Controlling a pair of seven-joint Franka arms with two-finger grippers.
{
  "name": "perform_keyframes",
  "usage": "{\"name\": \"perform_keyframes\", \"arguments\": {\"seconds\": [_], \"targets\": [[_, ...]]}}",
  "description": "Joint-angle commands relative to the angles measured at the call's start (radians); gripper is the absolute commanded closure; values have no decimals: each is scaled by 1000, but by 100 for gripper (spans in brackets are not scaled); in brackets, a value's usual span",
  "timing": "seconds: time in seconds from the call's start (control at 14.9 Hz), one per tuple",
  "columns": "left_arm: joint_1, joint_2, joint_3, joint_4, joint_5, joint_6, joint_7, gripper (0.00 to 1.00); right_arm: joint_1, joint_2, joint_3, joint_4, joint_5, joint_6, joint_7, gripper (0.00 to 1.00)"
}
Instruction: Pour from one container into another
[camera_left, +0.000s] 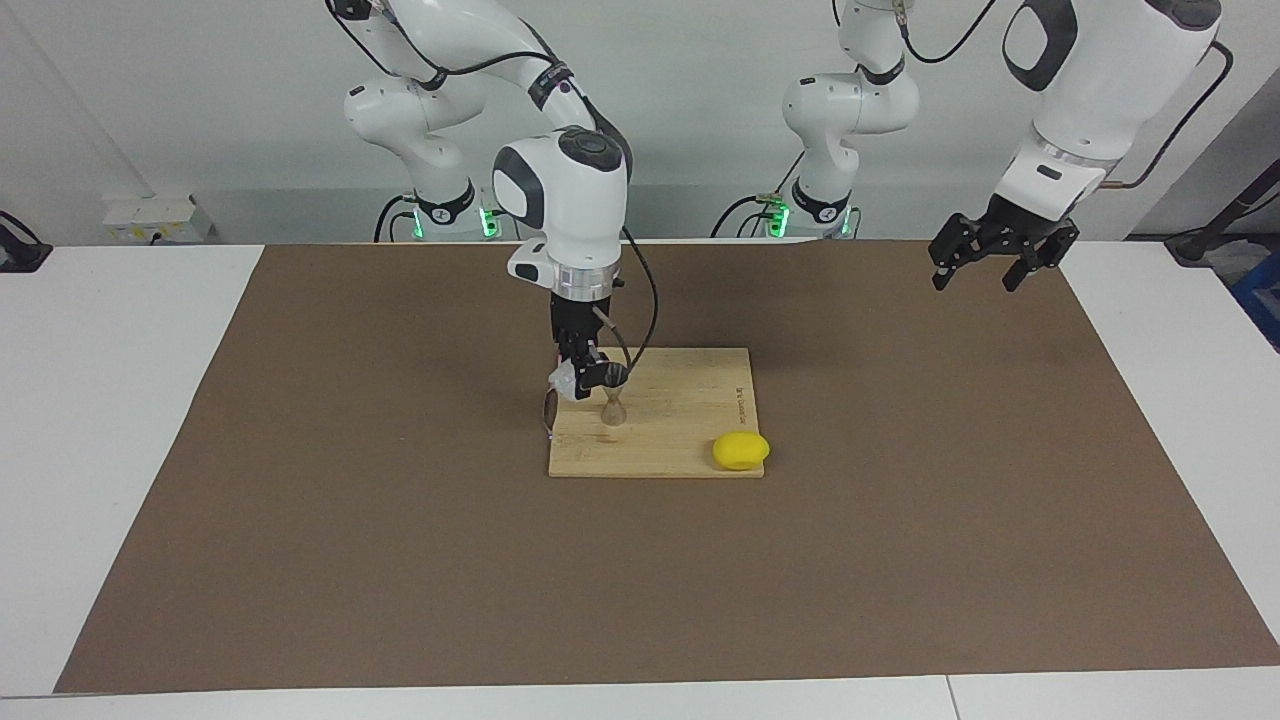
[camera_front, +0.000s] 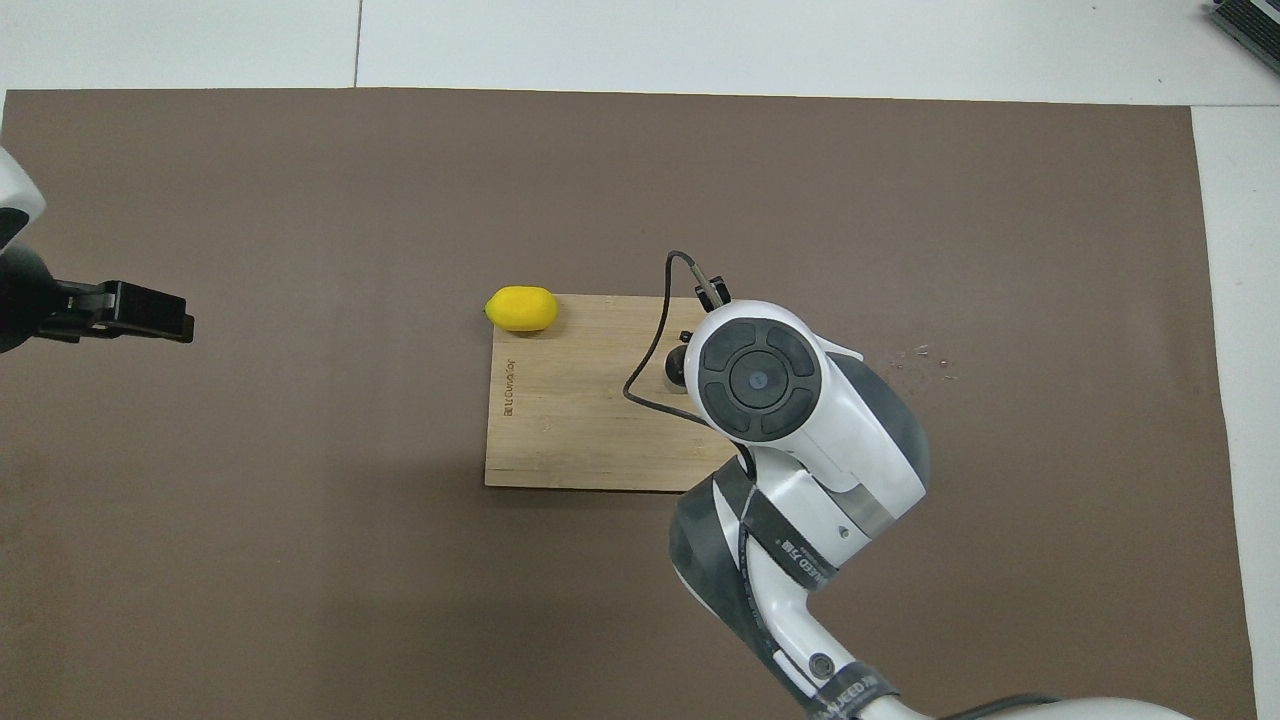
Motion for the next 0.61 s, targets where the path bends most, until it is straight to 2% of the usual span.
{"name": "perform_keyframes", "arguments": {"seconds": [0.0, 0.2, 0.54], "targets": [[47, -1, -43, 29, 13, -49, 18, 0, 1, -1, 4, 9, -37, -23, 25, 91], [141, -6, -138, 26, 12, -56, 17, 0, 2, -1, 4, 11, -40, -24, 25, 91], [133, -9, -128, 29, 12, -67, 14, 0, 1, -1, 4, 11, -40, -30, 25, 91]]}}
